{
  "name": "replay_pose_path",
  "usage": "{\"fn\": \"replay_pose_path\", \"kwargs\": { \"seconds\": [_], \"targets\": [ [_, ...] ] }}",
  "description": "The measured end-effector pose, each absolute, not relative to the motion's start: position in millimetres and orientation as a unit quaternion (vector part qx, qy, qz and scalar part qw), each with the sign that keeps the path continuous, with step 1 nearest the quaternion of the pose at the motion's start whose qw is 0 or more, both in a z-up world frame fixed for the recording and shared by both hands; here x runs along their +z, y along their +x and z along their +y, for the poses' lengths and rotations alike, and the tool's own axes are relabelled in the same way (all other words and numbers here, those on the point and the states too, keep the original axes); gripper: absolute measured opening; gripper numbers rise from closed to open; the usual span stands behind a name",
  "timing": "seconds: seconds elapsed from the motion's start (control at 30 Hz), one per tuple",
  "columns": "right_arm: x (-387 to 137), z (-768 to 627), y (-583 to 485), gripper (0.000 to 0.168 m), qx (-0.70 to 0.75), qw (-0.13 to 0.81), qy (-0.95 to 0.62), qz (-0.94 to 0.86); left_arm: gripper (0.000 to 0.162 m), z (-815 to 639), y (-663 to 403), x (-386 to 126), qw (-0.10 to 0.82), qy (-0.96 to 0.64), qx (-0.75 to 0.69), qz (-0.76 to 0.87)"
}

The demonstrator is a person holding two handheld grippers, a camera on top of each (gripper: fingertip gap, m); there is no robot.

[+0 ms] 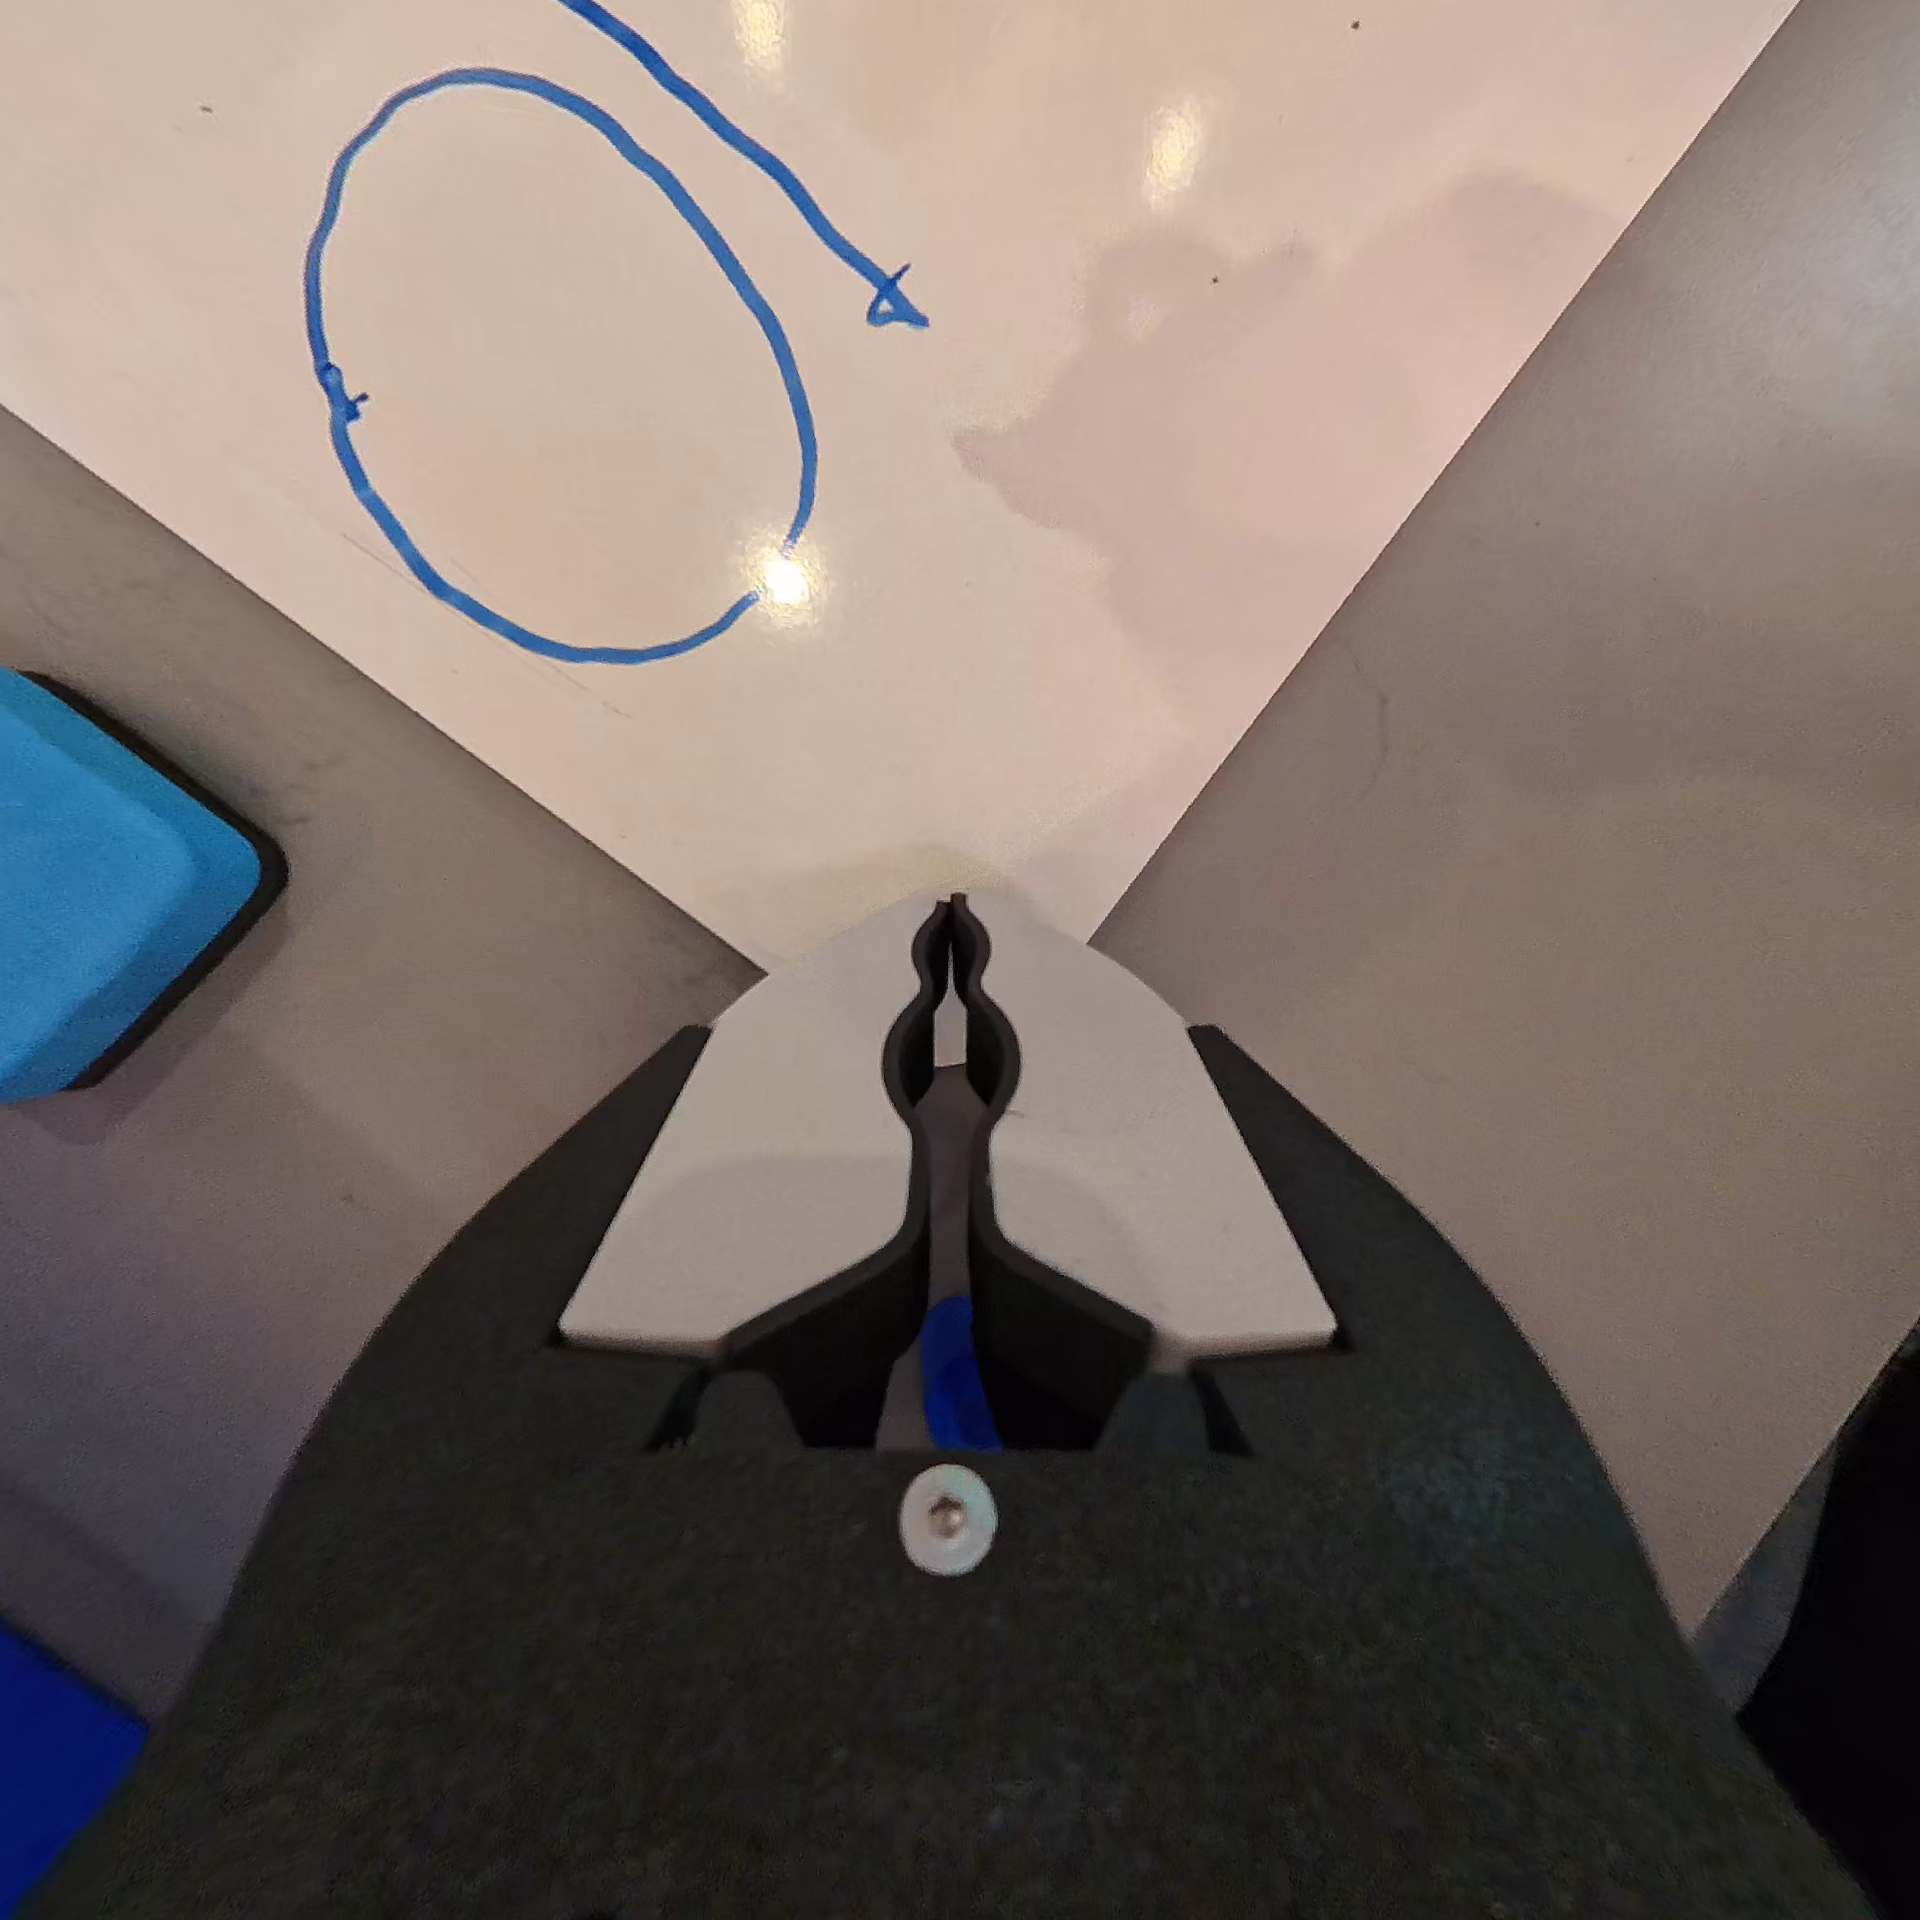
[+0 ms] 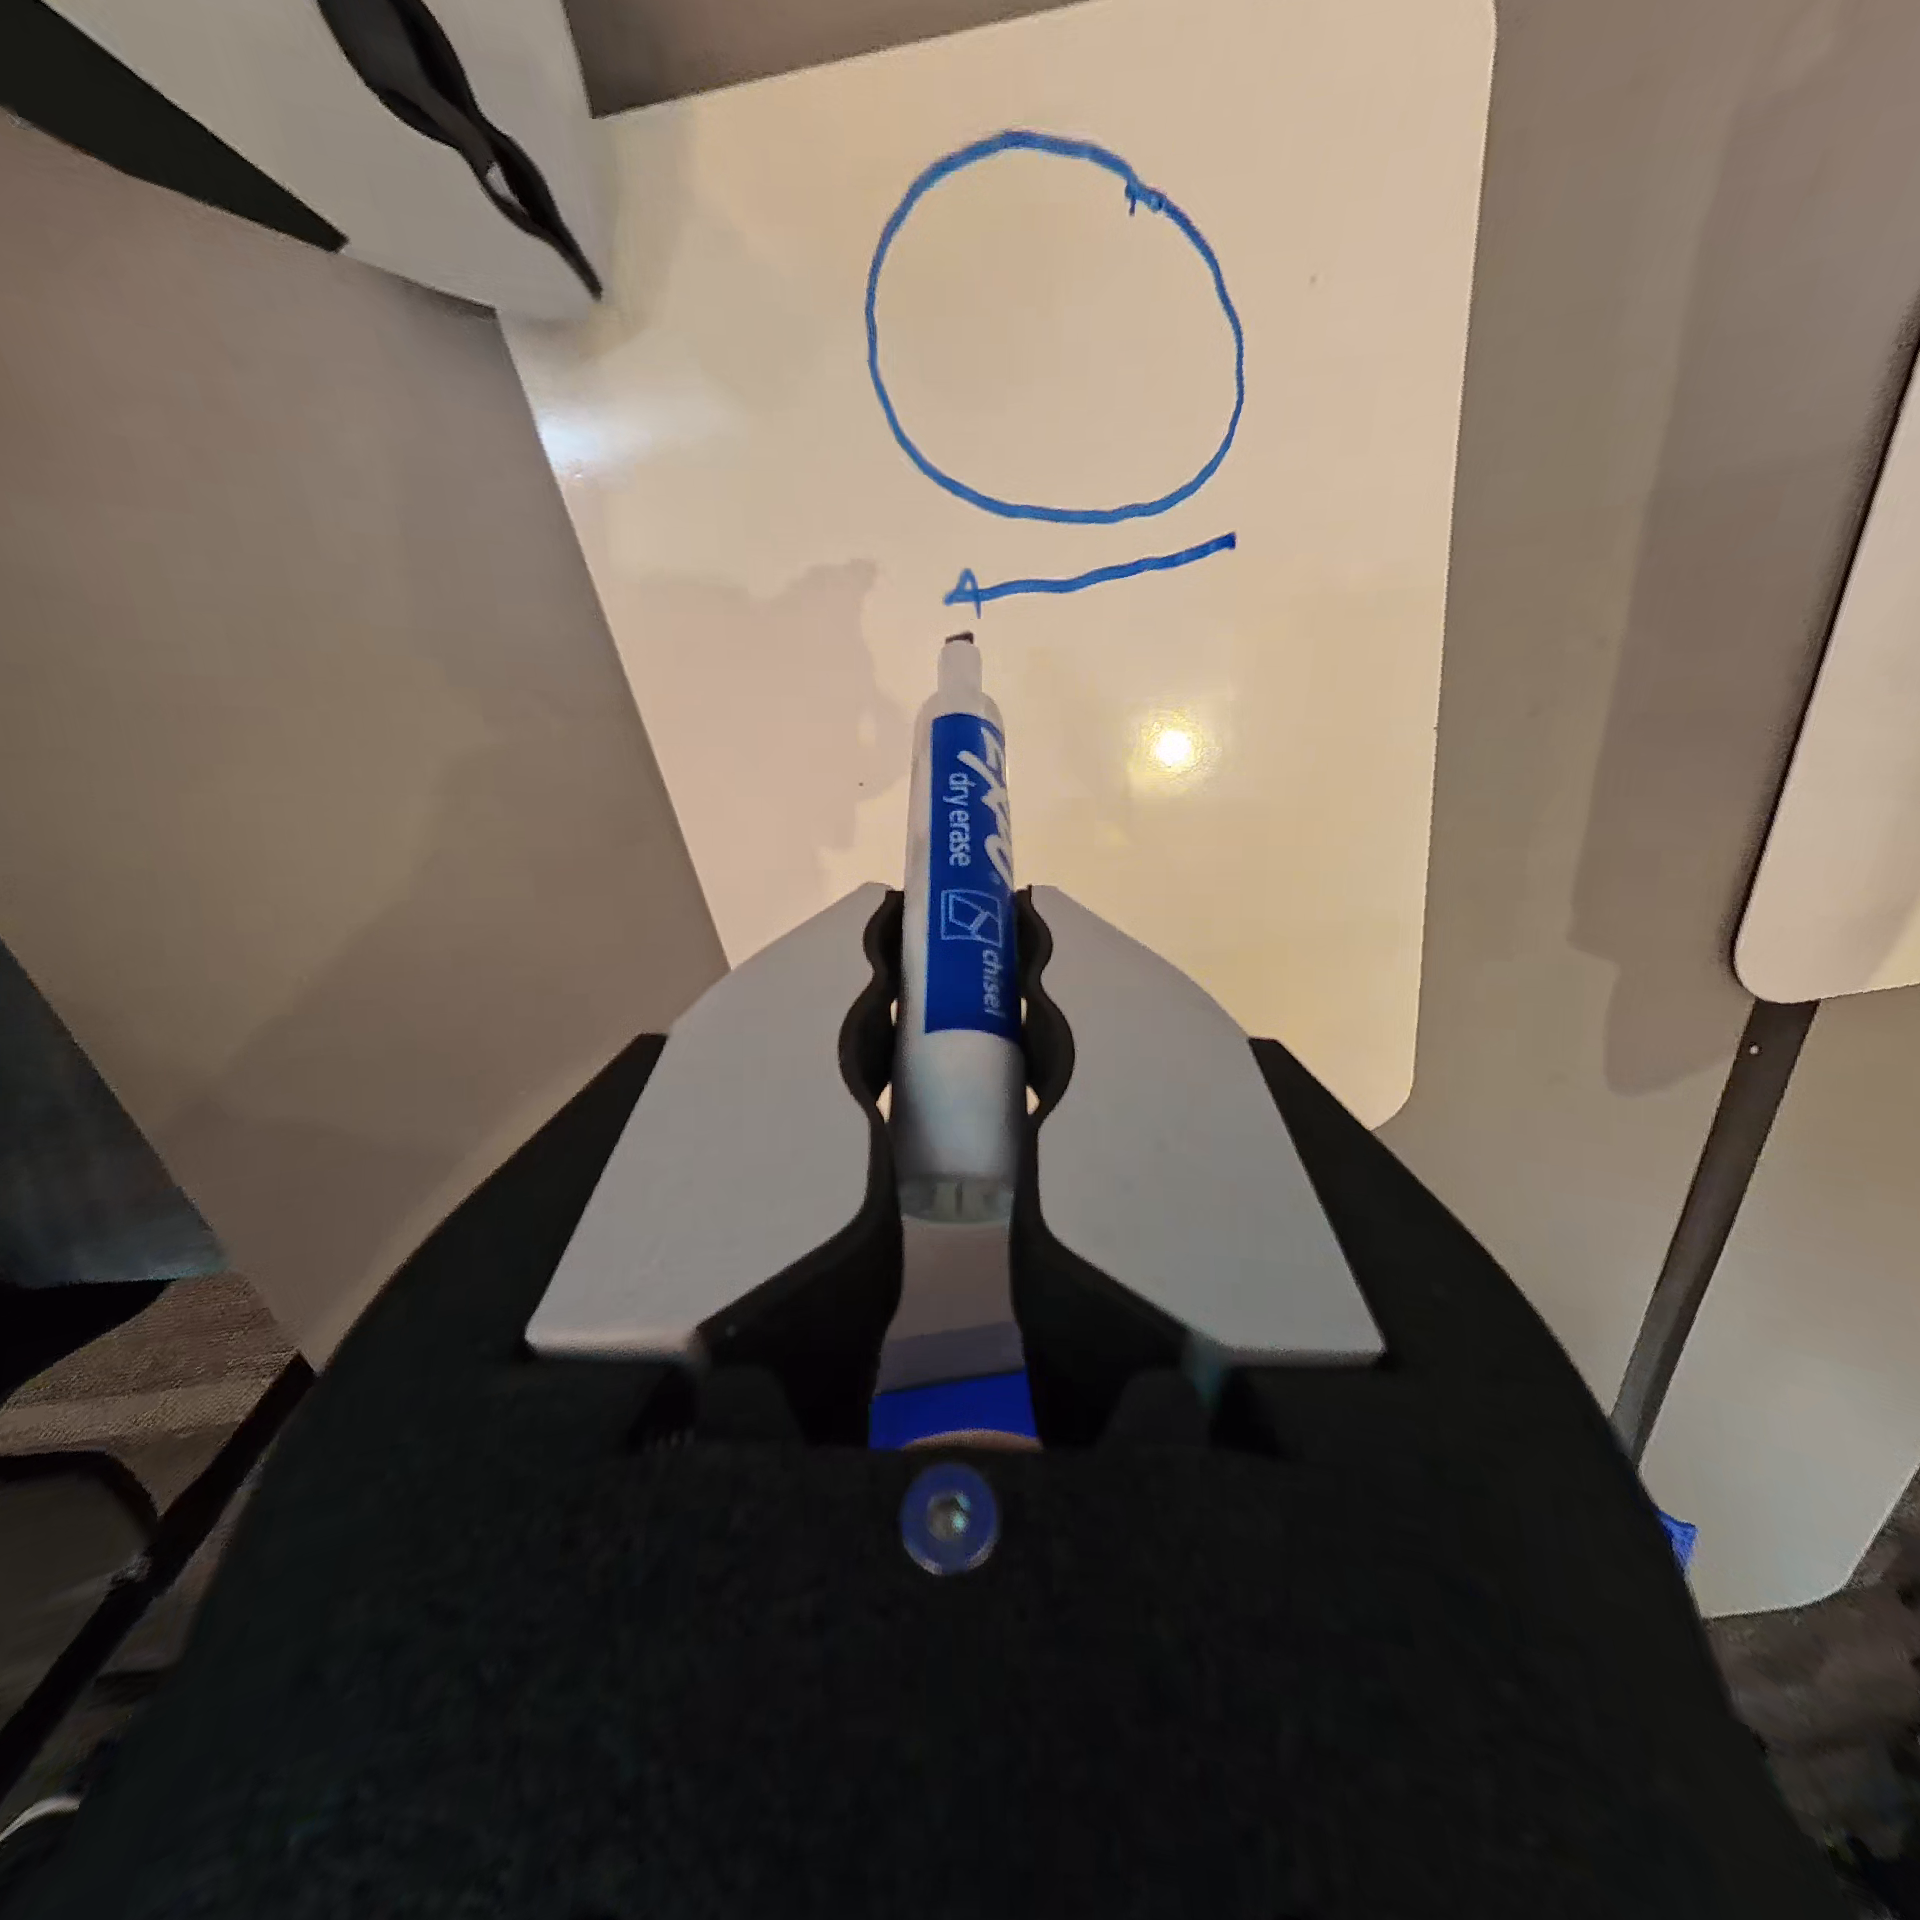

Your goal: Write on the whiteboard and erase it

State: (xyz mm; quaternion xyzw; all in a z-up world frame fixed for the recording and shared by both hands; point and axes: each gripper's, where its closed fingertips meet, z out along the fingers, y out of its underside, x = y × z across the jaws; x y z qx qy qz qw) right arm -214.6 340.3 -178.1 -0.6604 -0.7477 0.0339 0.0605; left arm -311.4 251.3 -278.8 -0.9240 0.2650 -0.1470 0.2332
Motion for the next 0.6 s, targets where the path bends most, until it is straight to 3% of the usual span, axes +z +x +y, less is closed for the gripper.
{"fn": "replay_pose_path", "kwargs": {
  "seconds": [0.13, 0.3, 0.4, 0.6],
  "targets": [
    [-173.0, 329.9, -210.3, 0.019, 0.038, 0.065, -0.645, -0.760, 0.000, 255.3, -312.9, -270.9, 0.252, -0.919, -0.128, 0.274],
    [-175.6, 312.8, -211.3, 0.019, 0.033, 0.053, -0.626, -0.778, 0.000, 260.7, -281.2, -228.6, 0.342, -0.871, -0.189, 0.299],
    [-180.0, 302.7, -216.7, 0.019, 0.029, 0.041, -0.614, -0.788, 0.020, 264.7, -266.7, -199.7, 0.405, -0.835, -0.219, 0.302],
    [-185.1, 281.2, -238.3, 0.019, 0.057, 0.030, -0.594, -0.802, 0.027, 264.8, -265.8, -191.1, 0.434, -0.813, -0.238, 0.307]
  ]
}}
